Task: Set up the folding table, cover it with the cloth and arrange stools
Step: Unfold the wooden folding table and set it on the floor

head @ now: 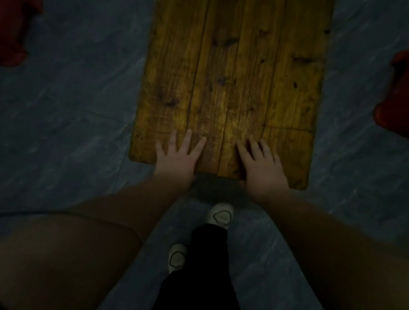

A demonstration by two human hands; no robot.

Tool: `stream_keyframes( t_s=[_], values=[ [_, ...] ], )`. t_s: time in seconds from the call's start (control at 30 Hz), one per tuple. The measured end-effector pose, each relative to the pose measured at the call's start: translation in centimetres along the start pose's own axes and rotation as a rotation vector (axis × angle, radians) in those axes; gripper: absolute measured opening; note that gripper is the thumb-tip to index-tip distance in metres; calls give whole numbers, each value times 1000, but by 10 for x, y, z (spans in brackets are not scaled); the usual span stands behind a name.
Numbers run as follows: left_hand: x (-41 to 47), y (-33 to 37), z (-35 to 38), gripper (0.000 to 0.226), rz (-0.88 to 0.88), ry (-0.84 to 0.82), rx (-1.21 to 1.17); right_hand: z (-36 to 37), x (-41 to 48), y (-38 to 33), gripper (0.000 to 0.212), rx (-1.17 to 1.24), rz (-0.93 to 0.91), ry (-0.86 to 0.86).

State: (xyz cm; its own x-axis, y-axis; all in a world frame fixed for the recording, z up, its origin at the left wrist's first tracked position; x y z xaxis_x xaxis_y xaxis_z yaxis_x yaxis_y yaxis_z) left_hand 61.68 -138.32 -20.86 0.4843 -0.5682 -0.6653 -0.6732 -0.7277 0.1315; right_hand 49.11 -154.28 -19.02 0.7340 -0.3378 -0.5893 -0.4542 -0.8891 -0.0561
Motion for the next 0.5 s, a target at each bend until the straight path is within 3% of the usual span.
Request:
stream_keyframes(
  t_s=[0.27,0.5],
  values=[
    [3,-15,1,102,68,40,65,22,14,-8,108,-115,-30,4],
    [20,-10,8,120,114,80,128,35,24,-11,113,-202,-25,28]
  ],
)
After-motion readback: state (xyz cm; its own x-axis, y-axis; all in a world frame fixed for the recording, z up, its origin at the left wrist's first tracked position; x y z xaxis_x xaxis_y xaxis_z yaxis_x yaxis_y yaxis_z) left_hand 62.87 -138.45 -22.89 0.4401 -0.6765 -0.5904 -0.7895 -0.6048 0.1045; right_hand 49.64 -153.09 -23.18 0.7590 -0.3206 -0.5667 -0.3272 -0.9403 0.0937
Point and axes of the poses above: each hand's wrist, its own x-axis towards the middle knuckle, its own z-axis out of the palm, y = z × x, the point moved 3 cm from there along x, towards the middle knuckle, and after that the axes turned 6 degrees about -x, right-handed, at the moved point
